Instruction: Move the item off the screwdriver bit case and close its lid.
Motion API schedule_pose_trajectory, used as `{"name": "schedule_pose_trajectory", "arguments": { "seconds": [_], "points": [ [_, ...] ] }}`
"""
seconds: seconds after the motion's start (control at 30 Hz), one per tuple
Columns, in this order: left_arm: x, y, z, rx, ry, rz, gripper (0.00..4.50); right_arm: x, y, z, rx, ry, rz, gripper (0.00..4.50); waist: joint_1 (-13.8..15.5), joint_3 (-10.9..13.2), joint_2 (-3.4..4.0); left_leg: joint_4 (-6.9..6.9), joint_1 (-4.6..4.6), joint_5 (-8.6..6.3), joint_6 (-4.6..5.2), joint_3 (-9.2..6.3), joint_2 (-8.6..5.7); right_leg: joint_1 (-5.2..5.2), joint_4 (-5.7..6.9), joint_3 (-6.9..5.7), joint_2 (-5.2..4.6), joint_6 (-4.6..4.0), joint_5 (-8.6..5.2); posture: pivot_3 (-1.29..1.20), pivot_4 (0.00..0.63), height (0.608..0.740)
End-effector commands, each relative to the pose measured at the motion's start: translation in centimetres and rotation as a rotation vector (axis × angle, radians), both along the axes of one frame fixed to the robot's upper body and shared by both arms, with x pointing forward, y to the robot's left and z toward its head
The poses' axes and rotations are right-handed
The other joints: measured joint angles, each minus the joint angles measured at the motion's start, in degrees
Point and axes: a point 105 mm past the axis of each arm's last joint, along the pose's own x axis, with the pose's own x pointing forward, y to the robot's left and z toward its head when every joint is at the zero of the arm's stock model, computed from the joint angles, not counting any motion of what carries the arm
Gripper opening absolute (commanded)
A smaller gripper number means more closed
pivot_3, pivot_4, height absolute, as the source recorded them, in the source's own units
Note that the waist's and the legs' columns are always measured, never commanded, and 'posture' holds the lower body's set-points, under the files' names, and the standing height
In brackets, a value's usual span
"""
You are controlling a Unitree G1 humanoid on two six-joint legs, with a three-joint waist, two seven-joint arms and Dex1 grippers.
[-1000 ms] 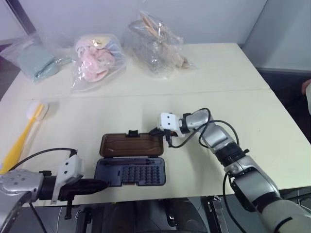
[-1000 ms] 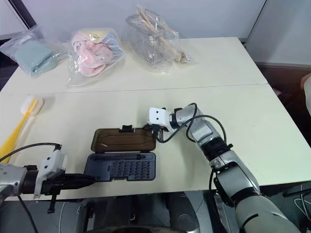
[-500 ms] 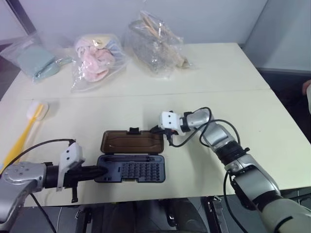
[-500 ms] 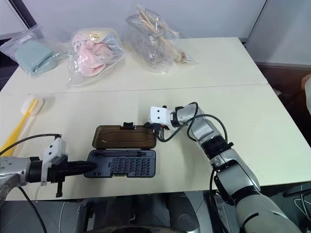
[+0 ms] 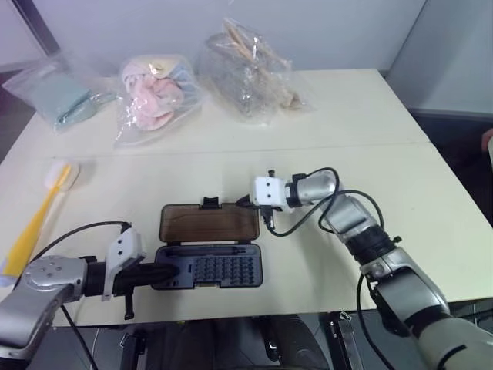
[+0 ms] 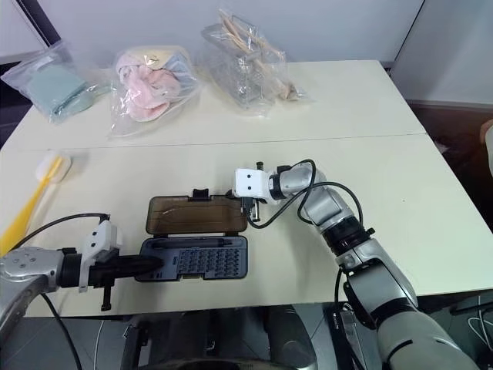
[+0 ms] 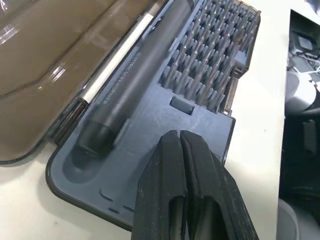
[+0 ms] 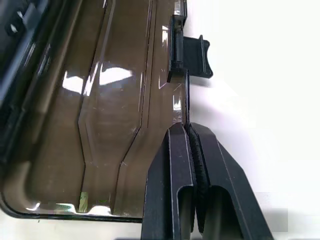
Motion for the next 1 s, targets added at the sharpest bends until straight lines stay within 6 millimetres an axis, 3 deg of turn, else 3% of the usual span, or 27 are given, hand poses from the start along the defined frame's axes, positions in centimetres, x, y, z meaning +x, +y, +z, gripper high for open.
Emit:
{"name": "schedule_pose_trajectory", "arguments": {
  "seconds": [0.03, 0.4, 0.53, 0.67, 0.83, 1.0],
  "points": [
    [-0.1, 0.9, -1.7, 0.04, 0.05, 0.055, 0.08, -0.3, -0.4, 2.6, 0.037, -0.115, -0.036, 0.0, 0.23, 0.0, 0.01, 0.0, 0.01, 0.0, 0.0, 0.0, 0.0, 0.01, 0.0, 0.0, 0.0, -0.01, 0.0, 0.0, 0.15, 0.737],
    [0.6, 0.3, -0.9, -0.03, 0.032, 0.106, 0.08, -2.3, -1.5, 4.2, 0.063, -0.234, -0.079, 0.0, 1.19, 0.0, 0.01, 0.02, 0.02, 0.0, 0.0, 0.02, -0.03, 0.04, -0.03, 0.01, -0.03, -0.16, -0.1, 0.0, 0.15, 0.737],
    [0.7, -0.7, 2.2, -0.155, 0.002, 0.102, 0.08, -2.5, -1.5, 3.9, 0.042, -0.266, -0.062, 0.0, 1.33, 0.01, -0.01, 0.06, -0.01, 0.0, 0.0, 0.0, -0.04, 0.05, -0.03, 0.01, -0.03, -0.16, -0.1, 0.0, 0.15, 0.737],
    [0.9, -0.7, 7.1, -0.358, 0.002, 0.119, 0.08, -2.5, -1.6, 3.7, 0.042, -0.264, -0.065, 0.0, 1.15, 0.03, -0.07, 0.08, -0.08, 0.0, 0.0, -0.04, 0.0, 0.01, -0.03, -0.01, 0.0, -0.09, -0.06, 0.0, 0.15, 0.737],
    [4.7, 3.0, 10.5, -0.51, -0.093, 0.359, 0.08, -2.7, -1.6, 3.7, 0.04, -0.263, -0.061, 0.0, 0.93, 0.04, -0.06, 0.08, -0.06, 0.0, 0.0, -0.08, -0.02, 0.02, -0.02, -0.03, 0.01, -0.01, -0.01, 0.0, 0.15, 0.737],
    [8.4, 7.2, 10.1, -0.453, -0.205, 0.621, 0.08, -2.8, -1.7, 3.7, 0.037, -0.271, -0.061, 0.0, 0.81, 0.04, -0.07, 0.07, -0.07, 0.0, 0.0, -0.07, -0.03, 0.01, -0.03, -0.03, 0.02, 0.02, 0.0, 0.0, 0.15, 0.737]
  ]
}}
